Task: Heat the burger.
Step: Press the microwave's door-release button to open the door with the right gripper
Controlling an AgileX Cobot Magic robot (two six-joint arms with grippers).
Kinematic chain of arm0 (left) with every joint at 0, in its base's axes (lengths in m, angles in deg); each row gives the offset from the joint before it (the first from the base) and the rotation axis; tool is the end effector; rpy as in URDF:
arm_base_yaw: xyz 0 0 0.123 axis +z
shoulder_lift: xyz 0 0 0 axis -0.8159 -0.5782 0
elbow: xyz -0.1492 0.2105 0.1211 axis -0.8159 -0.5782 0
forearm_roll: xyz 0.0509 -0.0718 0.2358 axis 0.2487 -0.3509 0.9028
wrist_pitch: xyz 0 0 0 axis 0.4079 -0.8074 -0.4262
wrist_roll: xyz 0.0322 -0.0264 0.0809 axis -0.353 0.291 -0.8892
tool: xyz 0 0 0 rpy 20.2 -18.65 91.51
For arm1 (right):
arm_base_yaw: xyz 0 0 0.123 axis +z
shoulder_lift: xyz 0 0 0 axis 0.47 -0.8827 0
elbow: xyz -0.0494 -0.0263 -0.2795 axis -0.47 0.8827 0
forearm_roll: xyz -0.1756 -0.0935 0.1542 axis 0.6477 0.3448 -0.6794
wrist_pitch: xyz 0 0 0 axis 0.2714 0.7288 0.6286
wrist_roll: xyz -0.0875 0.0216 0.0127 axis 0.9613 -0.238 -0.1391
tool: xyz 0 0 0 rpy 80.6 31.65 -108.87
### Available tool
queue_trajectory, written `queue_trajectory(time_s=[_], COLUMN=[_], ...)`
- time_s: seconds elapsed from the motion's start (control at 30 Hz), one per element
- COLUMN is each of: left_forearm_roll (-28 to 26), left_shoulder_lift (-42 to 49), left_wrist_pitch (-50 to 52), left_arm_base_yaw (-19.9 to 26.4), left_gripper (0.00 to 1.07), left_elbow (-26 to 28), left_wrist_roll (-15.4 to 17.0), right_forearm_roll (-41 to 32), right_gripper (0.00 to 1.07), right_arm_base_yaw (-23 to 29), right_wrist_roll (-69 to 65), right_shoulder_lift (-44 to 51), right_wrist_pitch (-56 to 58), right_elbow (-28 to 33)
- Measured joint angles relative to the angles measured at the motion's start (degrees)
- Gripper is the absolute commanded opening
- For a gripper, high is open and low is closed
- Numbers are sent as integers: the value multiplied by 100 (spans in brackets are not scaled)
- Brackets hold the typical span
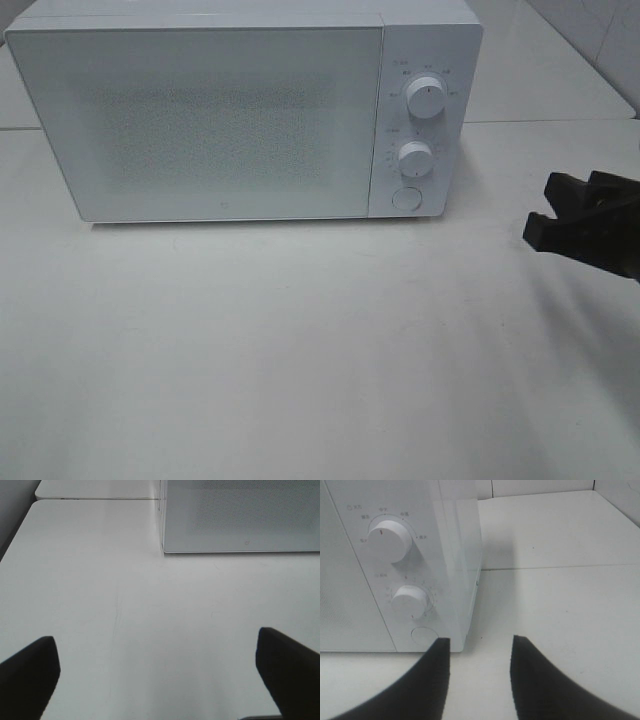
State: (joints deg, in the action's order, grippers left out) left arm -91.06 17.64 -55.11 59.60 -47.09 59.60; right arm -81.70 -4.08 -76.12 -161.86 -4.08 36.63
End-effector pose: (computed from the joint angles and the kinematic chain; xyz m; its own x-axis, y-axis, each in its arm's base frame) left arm -0.0084 -0.0130 0.2817 -0.4462 -0.0047 -0.8949 0.0500 0.9983 -0.0301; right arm 0.1864 0.0514 0.1833 -0.1520 0.0620 -0.9864 -0.0821 0.9938 0.0751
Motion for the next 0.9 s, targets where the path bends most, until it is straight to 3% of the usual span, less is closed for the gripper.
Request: queue_trajectory(time_s=[0.1,0.17,0.6,0.77,0.9], left_forearm_roll=[0,0,0,0,0], left_shoulder_lift=[0,0,0,0,0], left_wrist_pitch=[0,0,0,0,0], left_arm_base_yaw=[0,0,0,0,0], left_gripper=[100,100,100,100,100], left_elbow=[0,0,0,0,0], left_wrist_roll=[0,0,0,0,0], right_forearm_roll=[-315,-676,-2149,-2183,-2229], right_gripper=[19,0,0,0,0], right_arm_base_yaw=[292,773,2355,2469,2469], right_wrist_roll=[97,126,109,-315,-1833], right_shoulder_lift=[-166,-390,-1255,-1404,-1518], right_wrist_pitch=[-155,-407,-974,-974,-980], right_elbow=[0,0,-172,-298,-332])
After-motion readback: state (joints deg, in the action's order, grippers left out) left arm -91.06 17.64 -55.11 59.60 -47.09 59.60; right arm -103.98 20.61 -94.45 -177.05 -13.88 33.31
